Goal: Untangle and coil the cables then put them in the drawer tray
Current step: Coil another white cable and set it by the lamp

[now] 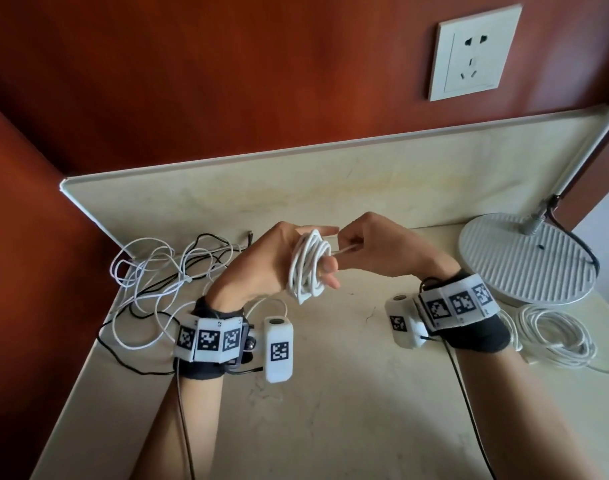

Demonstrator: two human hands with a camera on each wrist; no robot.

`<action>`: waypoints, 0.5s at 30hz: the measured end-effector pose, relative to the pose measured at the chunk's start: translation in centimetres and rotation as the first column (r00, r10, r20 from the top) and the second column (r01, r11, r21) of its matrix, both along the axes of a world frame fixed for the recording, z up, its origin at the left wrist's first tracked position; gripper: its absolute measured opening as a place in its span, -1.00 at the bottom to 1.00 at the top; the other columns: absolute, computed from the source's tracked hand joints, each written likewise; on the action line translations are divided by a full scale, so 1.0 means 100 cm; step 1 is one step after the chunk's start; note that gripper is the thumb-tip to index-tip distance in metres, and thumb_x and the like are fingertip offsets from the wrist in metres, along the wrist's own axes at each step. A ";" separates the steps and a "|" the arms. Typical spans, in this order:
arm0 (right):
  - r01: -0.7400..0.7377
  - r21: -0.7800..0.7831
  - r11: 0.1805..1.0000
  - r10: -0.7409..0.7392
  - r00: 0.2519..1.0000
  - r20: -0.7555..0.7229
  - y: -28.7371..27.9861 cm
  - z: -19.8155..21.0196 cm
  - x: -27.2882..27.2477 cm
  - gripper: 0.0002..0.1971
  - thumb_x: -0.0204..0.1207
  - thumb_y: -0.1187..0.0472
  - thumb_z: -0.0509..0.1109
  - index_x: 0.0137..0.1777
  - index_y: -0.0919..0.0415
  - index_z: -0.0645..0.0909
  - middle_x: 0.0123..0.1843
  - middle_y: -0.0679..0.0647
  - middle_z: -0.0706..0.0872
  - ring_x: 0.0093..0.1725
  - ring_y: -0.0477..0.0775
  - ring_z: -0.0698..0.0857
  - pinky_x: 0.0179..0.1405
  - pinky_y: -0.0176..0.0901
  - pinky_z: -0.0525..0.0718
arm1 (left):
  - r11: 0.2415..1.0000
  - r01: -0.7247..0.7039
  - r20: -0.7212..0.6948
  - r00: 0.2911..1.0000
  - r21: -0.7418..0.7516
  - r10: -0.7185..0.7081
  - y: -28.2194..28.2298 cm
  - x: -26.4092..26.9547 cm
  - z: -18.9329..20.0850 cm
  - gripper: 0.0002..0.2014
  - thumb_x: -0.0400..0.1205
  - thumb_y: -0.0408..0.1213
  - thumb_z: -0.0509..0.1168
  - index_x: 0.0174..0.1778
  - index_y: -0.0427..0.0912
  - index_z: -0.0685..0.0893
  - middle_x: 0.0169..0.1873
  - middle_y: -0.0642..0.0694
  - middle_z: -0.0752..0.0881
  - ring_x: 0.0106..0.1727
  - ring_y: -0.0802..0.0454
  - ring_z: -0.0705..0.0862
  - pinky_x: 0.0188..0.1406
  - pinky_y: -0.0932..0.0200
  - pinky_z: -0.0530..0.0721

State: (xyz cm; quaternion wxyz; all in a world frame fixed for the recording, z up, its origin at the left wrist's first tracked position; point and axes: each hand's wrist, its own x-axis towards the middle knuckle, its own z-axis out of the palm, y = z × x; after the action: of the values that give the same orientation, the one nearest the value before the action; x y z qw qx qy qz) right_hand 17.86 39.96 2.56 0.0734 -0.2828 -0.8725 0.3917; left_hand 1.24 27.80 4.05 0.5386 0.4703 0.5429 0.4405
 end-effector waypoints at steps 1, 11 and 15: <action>-0.034 -0.028 0.999 0.034 0.999 -0.011 0.001 0.001 0.001 -0.57 0.51 -0.10 0.57 -0.36 0.20 0.56 -0.48 -0.12 0.40 -0.44 -0.06 0.32 -0.44 -0.25 0.32 | 0.999 0.031 0.004 1.000 -0.032 -0.031 0.001 -0.001 -0.001 -0.68 0.63 -0.85 0.11 0.15 -0.56 0.65 -0.38 -0.08 0.83 -0.32 0.06 0.83 -0.27 0.24 0.75; 0.003 -0.023 1.000 -0.004 0.999 -0.036 -0.005 0.006 -0.002 -0.74 0.75 0.26 0.27 -0.09 0.10 0.76 -0.28 -0.14 0.73 -0.32 -0.24 0.60 -0.20 -0.20 0.53 | 0.991 -0.121 -0.911 0.400 0.056 0.100 0.013 0.012 -0.032 -0.61 0.53 0.19 0.54 -0.20 -0.11 0.84 -0.28 -0.08 0.82 -0.16 -0.08 0.82 -0.15 -0.01 0.78; 0.085 0.003 0.996 -0.082 0.972 -0.220 -0.014 0.014 -0.007 -0.71 0.69 0.37 0.21 0.24 0.15 0.71 -0.39 -0.02 0.65 -0.41 -0.20 0.57 -0.31 -0.12 0.67 | 0.928 -0.166 -0.922 0.147 0.333 0.358 0.017 0.016 -0.038 -0.77 0.62 -0.11 0.34 -0.22 -0.12 0.83 0.31 -0.16 0.79 0.18 -0.25 0.75 0.05 -0.13 0.66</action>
State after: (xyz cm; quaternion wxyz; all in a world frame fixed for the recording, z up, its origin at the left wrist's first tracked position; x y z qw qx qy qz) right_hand 17.17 38.58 3.92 0.1877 -0.2737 -0.8488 0.4116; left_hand 2.85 29.47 0.24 -0.0483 0.5781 0.7964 0.1707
